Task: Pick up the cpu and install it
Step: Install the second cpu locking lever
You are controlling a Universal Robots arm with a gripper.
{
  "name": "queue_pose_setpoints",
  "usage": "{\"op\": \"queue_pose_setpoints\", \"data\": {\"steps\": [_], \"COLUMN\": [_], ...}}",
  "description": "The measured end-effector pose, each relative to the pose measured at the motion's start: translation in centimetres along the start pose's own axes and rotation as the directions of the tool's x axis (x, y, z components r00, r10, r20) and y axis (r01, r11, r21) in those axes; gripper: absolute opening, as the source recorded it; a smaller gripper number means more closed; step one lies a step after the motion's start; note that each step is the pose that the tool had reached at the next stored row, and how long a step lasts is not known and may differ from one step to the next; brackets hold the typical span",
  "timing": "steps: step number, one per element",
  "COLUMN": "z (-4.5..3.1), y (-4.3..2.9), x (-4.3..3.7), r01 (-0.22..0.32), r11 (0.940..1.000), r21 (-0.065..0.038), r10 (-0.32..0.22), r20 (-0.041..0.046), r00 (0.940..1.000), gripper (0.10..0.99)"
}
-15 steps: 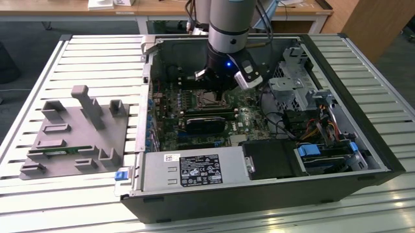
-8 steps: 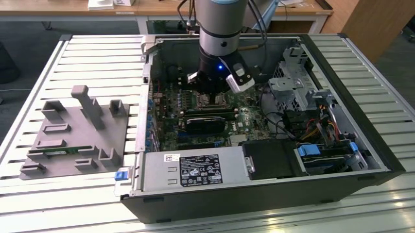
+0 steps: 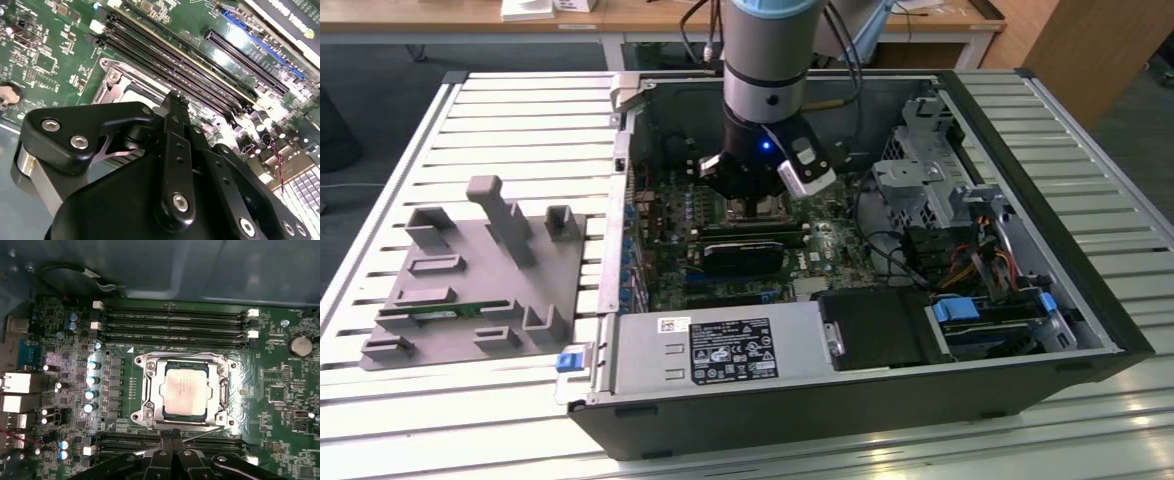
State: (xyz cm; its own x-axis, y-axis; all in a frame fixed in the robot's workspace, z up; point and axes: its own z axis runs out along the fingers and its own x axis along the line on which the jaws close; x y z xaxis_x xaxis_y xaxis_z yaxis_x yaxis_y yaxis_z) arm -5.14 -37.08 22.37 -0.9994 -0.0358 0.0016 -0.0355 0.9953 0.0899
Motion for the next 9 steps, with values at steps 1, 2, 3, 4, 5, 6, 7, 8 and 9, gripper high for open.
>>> {"op": "queue_pose_setpoints", "data": {"steps": [1, 2, 3, 4, 5, 6, 7, 8, 9], "z": [0.18, 0.35, 0.43, 0.44, 0.44, 0.42, 0.41, 0.39, 0.38], "y": [-0.01, -0.03, -0.07, -0.21, -0.38, -0.56, -0.71, -0.85, -0.99], "x": [0.0, 0.0, 0.01, 0.02, 0.06, 0.12, 0.18, 0.3, 0.44], "r01": [0.0, 0.0, 0.0, 0.0, 0.0, 0.0, 0.0, 0.0, 0.0], "r11": [1.0, 1.0, 1.0, 1.0, 0.9999, 0.9997, 0.9994, 0.9991, 0.9988], "r21": [0.0, 0.0, 0.0, -0.004, -0.014, -0.025, -0.034, -0.042, -0.048], "r10": [0.0, 0.0, 0.0, 0.0, 0.0, 0.0, 0.0, 0.0, 0.0], "r20": [-0.0012, -0.0022, -0.0026, -0.0024, -0.002, -0.0017, -0.0013, -0.0011, -0.0008], "r00": [1.0, 1.0, 1.0, 1.0, 1.0, 1.0, 1.0, 1.0, 1.0], "gripper": [0.106, 0.106, 0.106, 0.106, 0.106, 0.106, 0.106, 0.106, 0.106]}}
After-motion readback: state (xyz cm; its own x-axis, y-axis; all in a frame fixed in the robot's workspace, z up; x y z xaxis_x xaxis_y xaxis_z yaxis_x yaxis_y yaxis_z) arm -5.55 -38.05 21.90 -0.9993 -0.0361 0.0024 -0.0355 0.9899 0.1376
